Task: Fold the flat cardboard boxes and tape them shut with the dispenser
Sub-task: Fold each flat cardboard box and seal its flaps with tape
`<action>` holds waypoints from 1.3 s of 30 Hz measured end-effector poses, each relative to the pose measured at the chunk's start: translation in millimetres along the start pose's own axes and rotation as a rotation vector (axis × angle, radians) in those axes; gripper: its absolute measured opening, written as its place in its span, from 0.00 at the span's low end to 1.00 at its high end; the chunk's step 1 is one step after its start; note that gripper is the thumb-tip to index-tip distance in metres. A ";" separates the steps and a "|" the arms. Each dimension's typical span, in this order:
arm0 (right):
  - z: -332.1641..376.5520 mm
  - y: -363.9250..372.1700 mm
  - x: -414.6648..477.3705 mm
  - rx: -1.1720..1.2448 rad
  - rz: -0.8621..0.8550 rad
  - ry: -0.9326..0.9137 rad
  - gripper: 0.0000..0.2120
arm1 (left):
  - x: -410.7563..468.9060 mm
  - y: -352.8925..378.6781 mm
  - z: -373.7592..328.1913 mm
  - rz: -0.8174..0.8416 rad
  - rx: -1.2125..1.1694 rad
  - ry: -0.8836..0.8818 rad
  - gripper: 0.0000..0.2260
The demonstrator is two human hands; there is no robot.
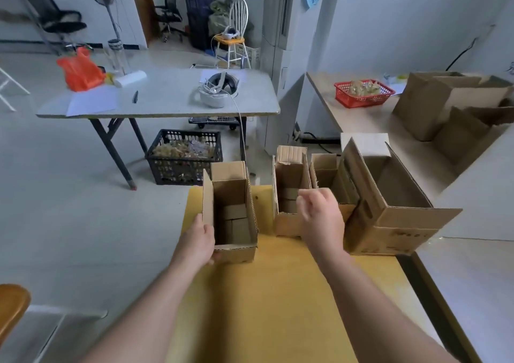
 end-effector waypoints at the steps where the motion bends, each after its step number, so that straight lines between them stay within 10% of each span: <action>1: -5.3 -3.1 13.0 -0.037 -0.020 0.001 0.11 | 9.2 2.5 -7.6 0.003 0.001 -0.002 0.22; 7: -27.6 14.9 62.4 -0.275 0.185 0.026 0.25 | 55.3 19.5 -45.8 0.032 -0.060 0.016 0.22; 23: -28.8 31.8 57.6 -0.340 0.286 -0.035 0.20 | 57.0 32.6 -63.6 0.206 -0.126 -0.007 0.20; 29: -22.1 7.2 24.9 -0.437 0.226 -0.060 0.18 | 37.3 19.7 -49.1 0.170 0.038 0.045 0.34; 39: -16.7 -34.3 -86.9 -0.480 0.115 -0.057 0.14 | -89.1 47.2 -36.0 0.030 0.389 0.578 0.28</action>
Point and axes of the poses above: each hand's wrist, its own x-axis towards the middle knuckle, its own y-axis out of the palm, z = x × y, the point moved 6 cm from there along x, towards the middle knuckle, and after that the axes turned 6 degrees about -x, right-handed, at the moved point
